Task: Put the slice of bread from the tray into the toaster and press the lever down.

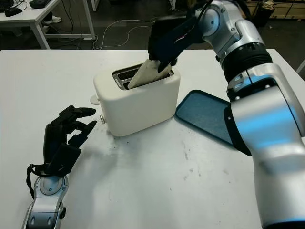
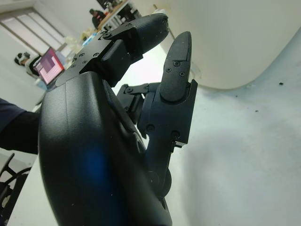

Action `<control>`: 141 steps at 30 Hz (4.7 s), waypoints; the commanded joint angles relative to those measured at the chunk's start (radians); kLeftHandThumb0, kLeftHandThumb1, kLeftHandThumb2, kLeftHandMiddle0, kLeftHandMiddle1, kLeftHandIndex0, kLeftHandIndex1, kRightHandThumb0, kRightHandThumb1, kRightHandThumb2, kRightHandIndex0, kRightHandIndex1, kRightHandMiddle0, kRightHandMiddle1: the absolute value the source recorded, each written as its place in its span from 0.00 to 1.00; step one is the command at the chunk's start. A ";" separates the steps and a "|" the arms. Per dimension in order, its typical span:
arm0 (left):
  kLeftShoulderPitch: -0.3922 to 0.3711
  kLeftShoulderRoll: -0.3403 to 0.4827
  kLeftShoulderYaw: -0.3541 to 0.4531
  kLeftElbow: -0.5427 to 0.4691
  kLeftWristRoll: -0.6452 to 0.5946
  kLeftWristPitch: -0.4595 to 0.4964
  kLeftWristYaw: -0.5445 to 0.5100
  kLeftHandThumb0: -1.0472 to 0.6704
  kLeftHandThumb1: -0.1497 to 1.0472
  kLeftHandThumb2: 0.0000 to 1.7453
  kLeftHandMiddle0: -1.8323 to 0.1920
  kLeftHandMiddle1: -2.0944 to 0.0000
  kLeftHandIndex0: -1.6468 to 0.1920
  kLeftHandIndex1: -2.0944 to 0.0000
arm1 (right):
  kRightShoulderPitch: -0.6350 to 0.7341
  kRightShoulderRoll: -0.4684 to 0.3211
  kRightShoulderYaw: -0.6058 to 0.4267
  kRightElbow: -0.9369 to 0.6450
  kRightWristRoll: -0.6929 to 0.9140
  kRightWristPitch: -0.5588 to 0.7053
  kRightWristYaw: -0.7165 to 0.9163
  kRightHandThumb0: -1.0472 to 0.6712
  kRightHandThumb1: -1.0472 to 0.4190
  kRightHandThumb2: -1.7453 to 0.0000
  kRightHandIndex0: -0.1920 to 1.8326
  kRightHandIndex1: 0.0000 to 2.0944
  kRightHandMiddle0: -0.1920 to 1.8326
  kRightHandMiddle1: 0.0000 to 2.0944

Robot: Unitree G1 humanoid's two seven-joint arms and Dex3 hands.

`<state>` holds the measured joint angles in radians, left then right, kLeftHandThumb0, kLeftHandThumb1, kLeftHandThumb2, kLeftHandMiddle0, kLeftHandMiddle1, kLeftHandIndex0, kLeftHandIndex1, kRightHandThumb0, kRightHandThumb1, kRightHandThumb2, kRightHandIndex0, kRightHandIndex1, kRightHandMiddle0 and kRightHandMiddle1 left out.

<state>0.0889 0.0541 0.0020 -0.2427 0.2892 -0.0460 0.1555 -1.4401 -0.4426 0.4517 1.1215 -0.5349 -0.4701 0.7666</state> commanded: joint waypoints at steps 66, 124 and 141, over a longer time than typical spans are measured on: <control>-0.599 0.744 0.020 0.222 0.142 -0.239 -0.513 0.40 0.85 0.01 0.34 0.65 0.21 0.96 | 1.284 0.253 -0.550 -0.926 0.838 0.198 -0.290 0.33 0.09 1.00 0.65 0.17 0.66 0.00; -0.723 0.688 -0.167 0.518 0.360 -0.506 -0.333 0.38 0.81 0.00 0.34 0.51 0.12 0.99 | 1.278 0.282 -0.561 -0.838 0.816 0.083 -0.283 0.31 0.09 0.99 0.66 0.16 0.66 0.00; -0.734 0.660 -0.187 0.548 0.318 -0.481 -0.377 0.39 0.81 0.00 0.39 0.40 0.13 1.00 | 1.280 0.288 -0.576 -0.822 0.862 0.054 -0.209 0.30 0.09 0.96 0.65 0.14 0.64 0.00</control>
<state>-0.6346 0.7214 -0.1736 0.3025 0.6190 -0.5362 -0.2055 -0.1598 -0.1630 -0.1151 0.2890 0.3050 -0.3908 0.5515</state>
